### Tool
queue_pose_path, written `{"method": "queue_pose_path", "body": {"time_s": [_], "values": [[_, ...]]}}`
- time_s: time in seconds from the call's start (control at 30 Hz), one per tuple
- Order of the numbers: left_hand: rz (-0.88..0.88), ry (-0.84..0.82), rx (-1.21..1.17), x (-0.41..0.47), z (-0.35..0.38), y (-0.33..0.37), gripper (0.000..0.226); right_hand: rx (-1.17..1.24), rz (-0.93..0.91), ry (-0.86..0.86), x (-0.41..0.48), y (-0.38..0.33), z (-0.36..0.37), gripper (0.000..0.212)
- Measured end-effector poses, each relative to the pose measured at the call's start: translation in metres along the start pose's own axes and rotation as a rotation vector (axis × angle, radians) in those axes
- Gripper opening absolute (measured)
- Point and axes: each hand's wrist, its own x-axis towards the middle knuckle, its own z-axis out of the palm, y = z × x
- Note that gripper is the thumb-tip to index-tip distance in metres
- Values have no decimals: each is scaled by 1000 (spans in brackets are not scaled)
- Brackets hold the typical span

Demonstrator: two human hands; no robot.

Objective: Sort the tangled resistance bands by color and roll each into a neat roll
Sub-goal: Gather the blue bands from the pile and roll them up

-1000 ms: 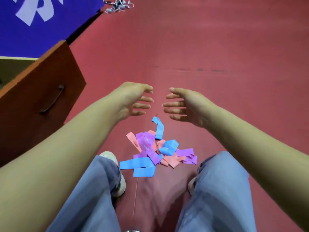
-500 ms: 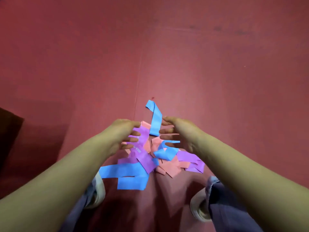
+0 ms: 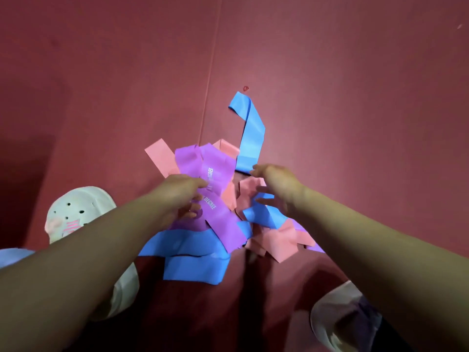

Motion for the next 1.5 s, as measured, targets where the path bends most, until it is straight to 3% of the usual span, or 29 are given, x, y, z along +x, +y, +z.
{"method": "queue_pose_path", "body": {"time_s": [0.17,0.37,0.57,0.67,0.83,0.97,1.03,1.1,1.2,1.37,1.5], "values": [[-2,7,12,12,1,-8,11,113,-14,-43,30,4,11,41],[9,-37,12,9,8,0,8,172,21,-10,42,6,24,23],[58,-26,7,-10,13,13,7,180,-111,89,21,3,18,11],[168,-31,11,-45,13,28,21,184,-173,2,-20,-11,5,15],[463,-119,158,-113,12,62,51,400,-224,-117,-93,-48,-10,10],[703,-111,161,-167,11,78,33,417,-343,-225,-151,-73,-18,21],[784,-56,121,-185,10,79,16,414,-368,-240,-171,-80,-22,19],[835,27,101,-193,10,78,14,413,-376,-248,-185,-82,-27,17],[825,121,62,-192,9,76,16,316,-337,-173,-185,-75,-32,17],[744,82,-5,-168,10,64,17,68,-163,37,-136,-34,-38,21],[653,67,19,-131,15,49,14,-222,-37,41,-88,6,-38,16]]}}
